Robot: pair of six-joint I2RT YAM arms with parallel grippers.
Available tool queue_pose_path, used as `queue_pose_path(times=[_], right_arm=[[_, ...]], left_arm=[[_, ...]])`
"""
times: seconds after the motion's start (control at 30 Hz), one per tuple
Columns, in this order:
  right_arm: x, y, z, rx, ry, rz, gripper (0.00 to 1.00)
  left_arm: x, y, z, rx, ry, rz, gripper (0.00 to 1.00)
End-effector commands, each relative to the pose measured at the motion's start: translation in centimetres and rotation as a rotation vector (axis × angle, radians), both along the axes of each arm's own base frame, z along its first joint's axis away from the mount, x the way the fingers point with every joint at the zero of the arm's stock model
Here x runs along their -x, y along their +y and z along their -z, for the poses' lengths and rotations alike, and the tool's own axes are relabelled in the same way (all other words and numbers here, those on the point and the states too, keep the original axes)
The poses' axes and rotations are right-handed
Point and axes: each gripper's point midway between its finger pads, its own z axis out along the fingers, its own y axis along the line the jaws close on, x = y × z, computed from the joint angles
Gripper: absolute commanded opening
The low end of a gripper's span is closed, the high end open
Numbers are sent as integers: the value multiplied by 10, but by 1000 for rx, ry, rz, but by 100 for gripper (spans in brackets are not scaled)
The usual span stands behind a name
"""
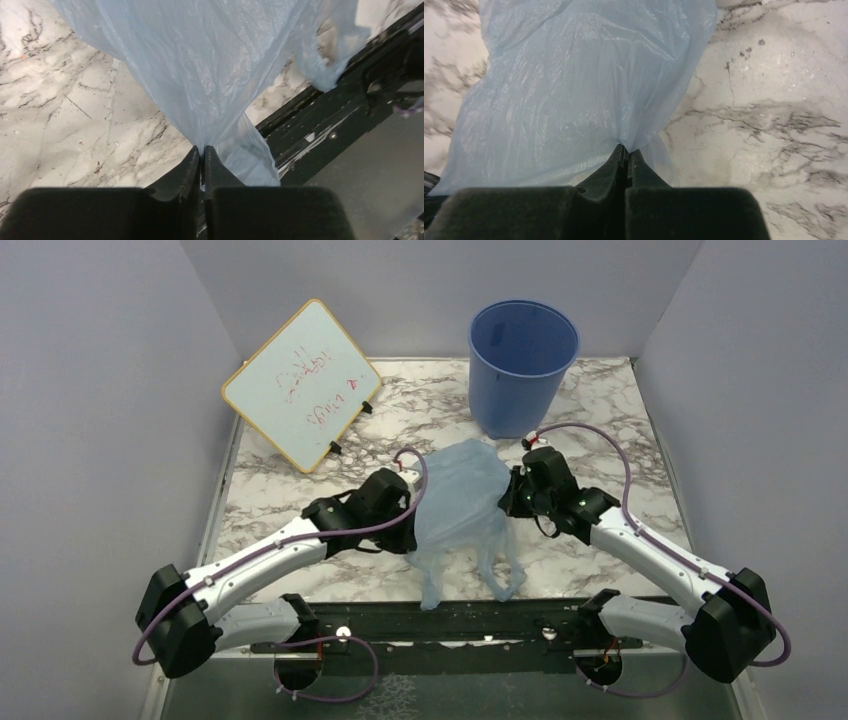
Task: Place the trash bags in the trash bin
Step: Unfold the trash bag at the center of the board.
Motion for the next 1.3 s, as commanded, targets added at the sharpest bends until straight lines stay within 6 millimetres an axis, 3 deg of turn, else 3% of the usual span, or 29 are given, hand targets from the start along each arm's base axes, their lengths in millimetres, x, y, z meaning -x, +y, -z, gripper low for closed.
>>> queue_pose_path(times=[0.0, 0.17, 0.27, 0.33, 0.43, 0.6, 0.73, 0.83, 0.9, 1.03, 1.1, 1.2, 1.27], right_arm=[[31, 7, 16, 58, 171, -189, 2], [68, 29, 23, -43, 316, -385, 1], [85, 36, 20, -94, 336, -457, 1], [96, 46, 15, -153, 329, -521, 1], [113, 58, 13, -218, 345, -598, 1], [126, 61, 23, -233, 371, -638, 6], [118, 49, 27, -150, 342, -590, 15], [97, 41, 15, -98, 269, -471, 47], [79, 34, 3, -61, 202, -382, 57], [39, 3, -15, 63, 35, -147, 76], [23, -6, -20, 84, -32, -67, 80], [8, 11, -31, -19, -74, -59, 85], [0, 25, -38, -116, -85, -70, 85]], left_arm=[[-2, -1, 5, -120, -45, -2, 44], [-13, -11, -20, -61, -149, -33, 74], [-44, 32, -25, -215, -272, -195, 96], [-61, 51, -19, -243, -256, -241, 99], [-82, 54, -13, -135, -201, -260, 99], [-89, 15, -11, 22, -185, -160, 99], [-96, 11, 13, -36, -133, -162, 98], [-100, 5, 27, -52, -100, -154, 95], [-102, 4, 35, -63, -88, -161, 92], [-104, 11, 49, -110, -84, -182, 76], [-99, 11, 50, -96, -78, -168, 67], [-91, 4, 41, -29, -90, -119, 58], [-85, 0, 32, 8, -97, -82, 43]])
